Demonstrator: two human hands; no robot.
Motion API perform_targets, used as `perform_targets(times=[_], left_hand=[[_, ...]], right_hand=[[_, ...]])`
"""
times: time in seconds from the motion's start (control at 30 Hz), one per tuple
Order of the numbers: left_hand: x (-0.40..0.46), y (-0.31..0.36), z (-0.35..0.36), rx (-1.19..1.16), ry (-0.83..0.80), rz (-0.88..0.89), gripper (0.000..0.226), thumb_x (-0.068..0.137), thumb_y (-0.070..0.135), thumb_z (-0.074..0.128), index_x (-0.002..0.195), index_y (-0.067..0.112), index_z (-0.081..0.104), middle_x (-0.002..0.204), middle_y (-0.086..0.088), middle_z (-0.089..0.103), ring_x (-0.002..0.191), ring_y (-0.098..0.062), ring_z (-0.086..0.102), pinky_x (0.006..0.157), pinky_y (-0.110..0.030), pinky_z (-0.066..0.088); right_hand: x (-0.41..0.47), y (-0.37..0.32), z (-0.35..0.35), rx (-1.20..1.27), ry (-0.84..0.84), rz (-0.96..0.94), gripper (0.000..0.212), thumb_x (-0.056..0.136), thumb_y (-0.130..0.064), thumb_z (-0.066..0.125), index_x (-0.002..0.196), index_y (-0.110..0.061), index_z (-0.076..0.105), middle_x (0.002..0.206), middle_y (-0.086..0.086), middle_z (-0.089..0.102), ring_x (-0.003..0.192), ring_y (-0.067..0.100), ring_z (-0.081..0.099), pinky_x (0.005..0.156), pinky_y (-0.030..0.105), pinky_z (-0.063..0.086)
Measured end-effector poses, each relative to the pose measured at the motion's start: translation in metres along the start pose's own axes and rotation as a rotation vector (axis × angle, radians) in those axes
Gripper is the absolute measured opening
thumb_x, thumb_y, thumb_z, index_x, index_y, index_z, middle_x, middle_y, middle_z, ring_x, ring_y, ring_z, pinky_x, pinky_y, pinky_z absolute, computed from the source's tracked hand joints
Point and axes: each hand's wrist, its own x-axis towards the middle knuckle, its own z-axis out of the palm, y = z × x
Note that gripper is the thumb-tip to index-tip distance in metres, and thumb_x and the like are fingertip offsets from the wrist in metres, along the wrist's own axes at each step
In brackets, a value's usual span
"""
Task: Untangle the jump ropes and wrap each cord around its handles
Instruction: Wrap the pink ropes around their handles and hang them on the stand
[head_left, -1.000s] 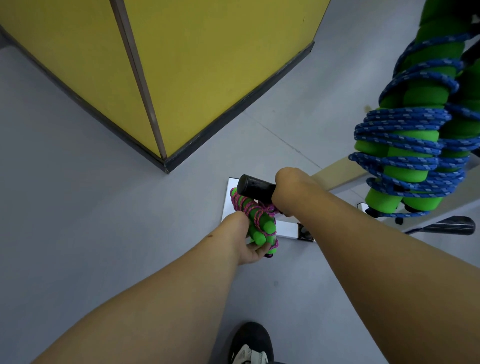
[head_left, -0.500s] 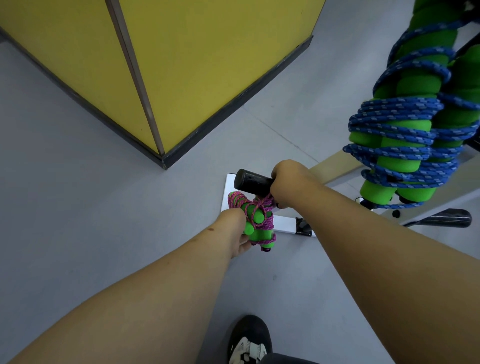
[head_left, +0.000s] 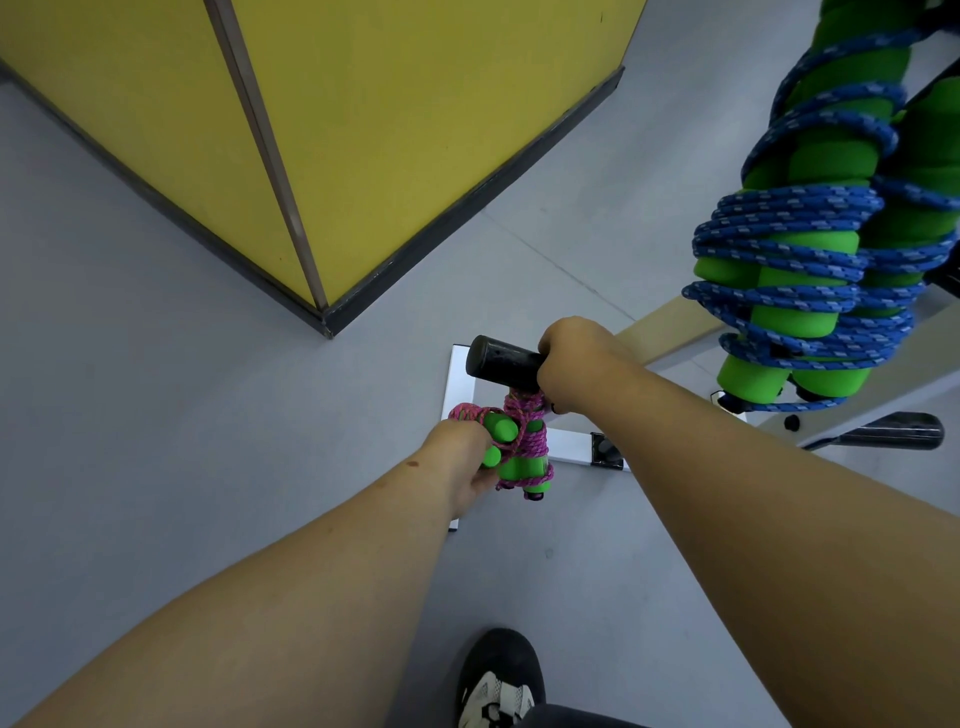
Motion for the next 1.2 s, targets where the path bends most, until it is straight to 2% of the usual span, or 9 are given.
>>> perform_targets(times=[0.07,0.3,0.43,0.5,0.63,0.77,1.0,1.1,1.2], left_hand=[[-0.002,-0.001,0.0,0.003,-0.012,0.03,0.033,0.094,-0.018,0.039,0.088,0.004,0.063,0.083,-0.016,0.061,0.045,-0.024,0.069,0.043,-0.027,0.056],[0.008,-0.006,0.006,-0.079,-0.012,-0.004,0.032,0.095,-0.011,0.056,0.126,-0.001,0.061,0.118,-0.022,0.065,0.097,-0.031,0.066,0.061,-0.036,0.057],[0.005,-0.009,0.004,-0.14,-0.063,-0.047,0.015,0.099,-0.007,0.052,0.103,0.0,0.064,0.098,-0.019,0.067,0.086,-0.033,0.069,0.075,-0.044,0.06],[0.005,-0.009,0.002,-0.166,-0.083,-0.052,0.016,0.099,-0.008,0.049,0.105,0.0,0.062,0.1,-0.02,0.067,0.094,-0.038,0.072,0.087,-0.054,0.059],[0.002,-0.004,-0.007,-0.263,-0.058,-0.03,0.033,0.097,-0.01,0.051,0.129,0.0,0.051,0.114,-0.024,0.06,0.096,-0.035,0.067,0.056,-0.045,0.061],[-0.001,0.006,-0.014,-0.38,-0.015,0.021,0.043,0.094,-0.014,0.051,0.132,0.006,0.05,0.133,-0.027,0.051,0.107,-0.039,0.062,0.053,-0.04,0.062],[-0.022,0.037,-0.033,-0.432,0.021,0.128,0.043,0.094,-0.012,0.05,0.131,0.01,0.049,0.133,-0.024,0.053,0.114,-0.037,0.061,0.072,-0.046,0.063],[-0.041,0.054,-0.046,-0.451,0.019,0.167,0.038,0.095,-0.011,0.049,0.123,0.015,0.049,0.128,-0.023,0.055,0.109,-0.036,0.063,0.072,-0.046,0.063],[-0.065,0.071,-0.059,-0.472,0.02,0.216,0.035,0.096,-0.01,0.048,0.117,0.018,0.048,0.116,-0.02,0.054,0.094,-0.032,0.062,0.065,-0.042,0.061]], right_hand=[[0.0,0.0,0.001,-0.002,0.009,-0.002,0.018,0.08,-0.001,0.063,0.095,-0.01,0.067,0.071,0.004,0.052,0.061,0.018,0.048,0.047,0.024,0.03],[-0.006,0.0,0.002,0.094,0.082,-0.004,0.043,0.081,0.0,0.063,0.121,-0.015,0.068,0.118,0.008,0.066,0.099,0.026,0.06,0.073,0.031,0.05],[-0.007,0.002,0.004,0.181,0.12,-0.009,0.055,0.08,0.001,0.062,0.132,-0.019,0.062,0.127,0.005,0.063,0.114,0.026,0.059,0.081,0.033,0.052],[-0.007,0.003,0.004,0.218,0.146,0.003,0.053,0.081,0.001,0.061,0.131,-0.018,0.063,0.126,0.005,0.065,0.114,0.026,0.06,0.084,0.034,0.054],[-0.003,0.002,0.005,0.263,0.186,0.046,0.05,0.082,0.0,0.061,0.129,-0.018,0.062,0.121,0.005,0.067,0.109,0.026,0.062,0.085,0.04,0.058],[-0.004,-0.004,0.008,0.297,0.207,0.031,0.047,0.083,-0.003,0.057,0.127,-0.022,0.063,0.116,0.003,0.068,0.104,0.026,0.063,0.079,0.043,0.06],[-0.01,-0.036,0.0,0.545,0.197,-0.1,0.035,0.089,-0.012,0.055,0.122,-0.022,0.063,0.1,-0.002,0.068,0.091,0.017,0.061,0.071,0.027,0.046],[-0.022,-0.056,-0.012,0.655,0.166,-0.142,0.029,0.089,-0.011,0.053,0.115,-0.022,0.061,0.09,0.001,0.066,0.072,0.019,0.064,0.058,0.028,0.048],[-0.038,-0.077,-0.026,0.724,0.16,-0.165,0.023,0.089,-0.007,0.049,0.101,-0.02,0.064,0.085,0.007,0.068,0.079,0.031,0.069,0.067,0.038,0.058]])
